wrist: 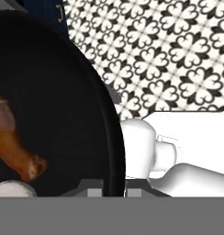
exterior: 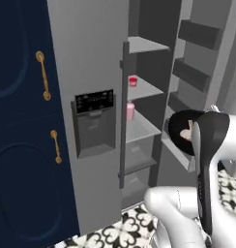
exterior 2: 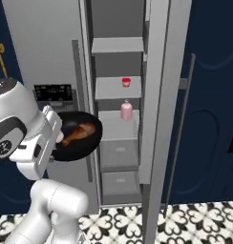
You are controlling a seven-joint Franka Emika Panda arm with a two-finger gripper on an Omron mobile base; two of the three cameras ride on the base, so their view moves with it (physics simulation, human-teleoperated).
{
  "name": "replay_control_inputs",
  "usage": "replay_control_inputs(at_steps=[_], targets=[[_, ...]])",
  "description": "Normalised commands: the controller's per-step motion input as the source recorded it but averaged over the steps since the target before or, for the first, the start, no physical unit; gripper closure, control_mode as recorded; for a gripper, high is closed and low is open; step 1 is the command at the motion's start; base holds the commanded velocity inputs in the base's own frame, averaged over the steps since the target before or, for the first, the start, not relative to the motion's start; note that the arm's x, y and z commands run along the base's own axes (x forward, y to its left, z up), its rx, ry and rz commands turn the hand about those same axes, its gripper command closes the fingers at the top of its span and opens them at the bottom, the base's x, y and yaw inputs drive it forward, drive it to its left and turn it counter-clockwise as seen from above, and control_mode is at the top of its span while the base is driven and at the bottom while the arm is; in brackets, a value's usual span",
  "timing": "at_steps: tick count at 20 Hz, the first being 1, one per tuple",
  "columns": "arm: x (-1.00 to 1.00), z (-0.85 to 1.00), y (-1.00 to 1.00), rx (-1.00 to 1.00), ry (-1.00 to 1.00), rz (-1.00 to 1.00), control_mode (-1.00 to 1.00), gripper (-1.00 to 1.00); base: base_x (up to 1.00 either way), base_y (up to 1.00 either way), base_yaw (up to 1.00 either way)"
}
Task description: Pick the chicken drumstick and garlic from their plates and place them in the bowl. Then put the bowl in the fridge.
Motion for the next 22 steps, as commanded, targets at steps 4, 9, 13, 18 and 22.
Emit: replay_control_inputs(at_steps=[4, 9, 13, 18, 22], targets=[[0.00, 0.00, 0.00, 0.00, 0.00, 0.00, 1.00, 1.00, 0.67, 0.04, 0.00], [0.00, 0.00, 0.00, 0.00, 0.00, 0.00, 1.00, 1.00, 0.55, -0.30, 0.00], [0.00, 0.00, 0.00, 0.00, 0.00, 0.00, 1.00, 1.00, 0.51, -0.37, 0.00], [0.00, 0.00, 0.00, 0.00, 0.00, 0.00, 1.00, 1.00, 0.83, -0.09, 0.00], [0.00, 0.00, 0.00, 0.00, 0.00, 0.00, 1.00, 1.00, 0.53, -0.19, 0.00]])
